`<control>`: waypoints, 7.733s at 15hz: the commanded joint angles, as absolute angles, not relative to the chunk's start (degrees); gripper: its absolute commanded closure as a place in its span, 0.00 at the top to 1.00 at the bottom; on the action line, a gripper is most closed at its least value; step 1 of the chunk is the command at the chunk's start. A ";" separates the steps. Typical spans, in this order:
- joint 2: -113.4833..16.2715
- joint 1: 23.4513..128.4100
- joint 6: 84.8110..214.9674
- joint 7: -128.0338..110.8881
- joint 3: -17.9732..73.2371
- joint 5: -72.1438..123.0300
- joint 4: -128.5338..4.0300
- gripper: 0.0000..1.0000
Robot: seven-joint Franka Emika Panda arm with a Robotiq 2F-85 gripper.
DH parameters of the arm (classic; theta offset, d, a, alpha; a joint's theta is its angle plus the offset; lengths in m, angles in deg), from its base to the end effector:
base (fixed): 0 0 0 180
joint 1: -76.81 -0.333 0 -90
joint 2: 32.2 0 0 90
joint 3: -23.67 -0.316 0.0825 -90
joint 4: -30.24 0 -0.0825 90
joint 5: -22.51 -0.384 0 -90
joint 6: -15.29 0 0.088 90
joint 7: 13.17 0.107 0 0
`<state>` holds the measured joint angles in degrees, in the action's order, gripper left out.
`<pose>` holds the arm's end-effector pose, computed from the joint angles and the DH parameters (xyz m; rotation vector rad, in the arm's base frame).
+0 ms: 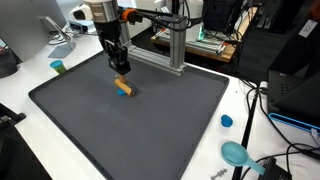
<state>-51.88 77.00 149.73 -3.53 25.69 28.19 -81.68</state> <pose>0.6188 -0.0244 0.3072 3.0524 -0.2091 0.0838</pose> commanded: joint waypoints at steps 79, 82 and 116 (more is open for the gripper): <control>-42.67 82.24 163.79 -24.75 23.52 18.33 -92.47 0.22; -35.55 80.97 153.72 -27.70 24.61 24.39 -93.37 0.22; -44.92 82.09 130.54 -90.59 23.92 20.48 -74.66 0.47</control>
<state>-44.93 81.94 130.71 -90.64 24.10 20.43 -74.78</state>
